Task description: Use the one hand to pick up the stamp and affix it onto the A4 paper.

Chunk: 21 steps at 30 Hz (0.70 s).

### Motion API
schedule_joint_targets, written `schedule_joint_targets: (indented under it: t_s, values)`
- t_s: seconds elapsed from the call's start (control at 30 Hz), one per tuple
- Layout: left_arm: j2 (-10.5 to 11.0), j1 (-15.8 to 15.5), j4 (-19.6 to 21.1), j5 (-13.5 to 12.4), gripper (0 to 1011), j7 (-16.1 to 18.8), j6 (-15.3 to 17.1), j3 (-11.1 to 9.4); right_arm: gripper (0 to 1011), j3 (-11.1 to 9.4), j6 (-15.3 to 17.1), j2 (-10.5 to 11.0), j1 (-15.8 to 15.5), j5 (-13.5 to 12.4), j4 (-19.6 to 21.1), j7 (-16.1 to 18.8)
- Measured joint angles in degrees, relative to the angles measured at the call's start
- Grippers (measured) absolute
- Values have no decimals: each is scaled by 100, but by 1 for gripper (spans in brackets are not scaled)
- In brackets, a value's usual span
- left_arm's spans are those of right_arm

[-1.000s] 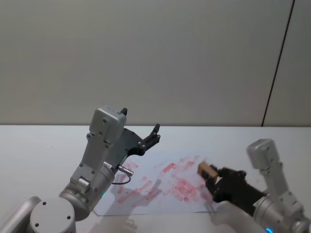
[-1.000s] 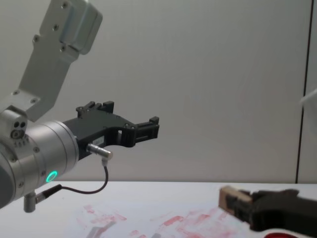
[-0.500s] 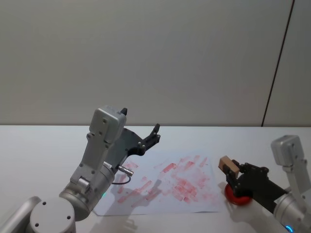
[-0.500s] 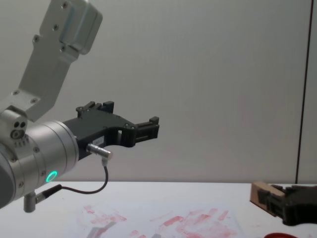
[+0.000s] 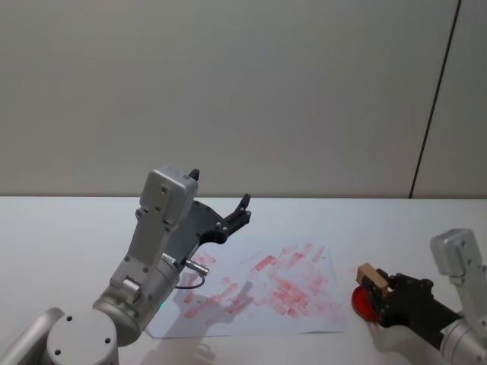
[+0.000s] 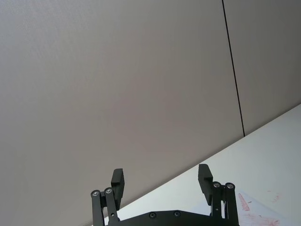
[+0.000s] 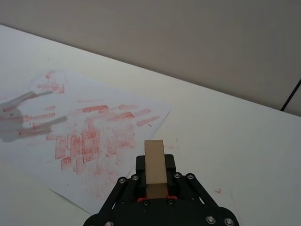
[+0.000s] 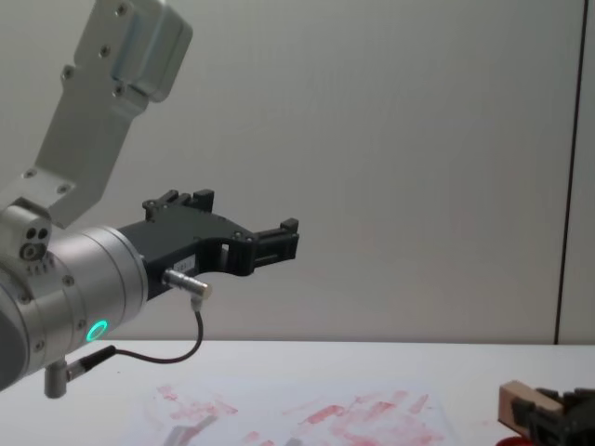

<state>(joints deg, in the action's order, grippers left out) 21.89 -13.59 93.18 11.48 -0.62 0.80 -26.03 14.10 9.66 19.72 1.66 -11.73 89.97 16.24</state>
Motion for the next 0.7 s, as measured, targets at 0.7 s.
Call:
schedule_joint_targets:
  t_s: [0.7]
  values:
    - [0,0,0,0,1003,0,0,0,390,32,45,-2,-29,162,-211,-98]
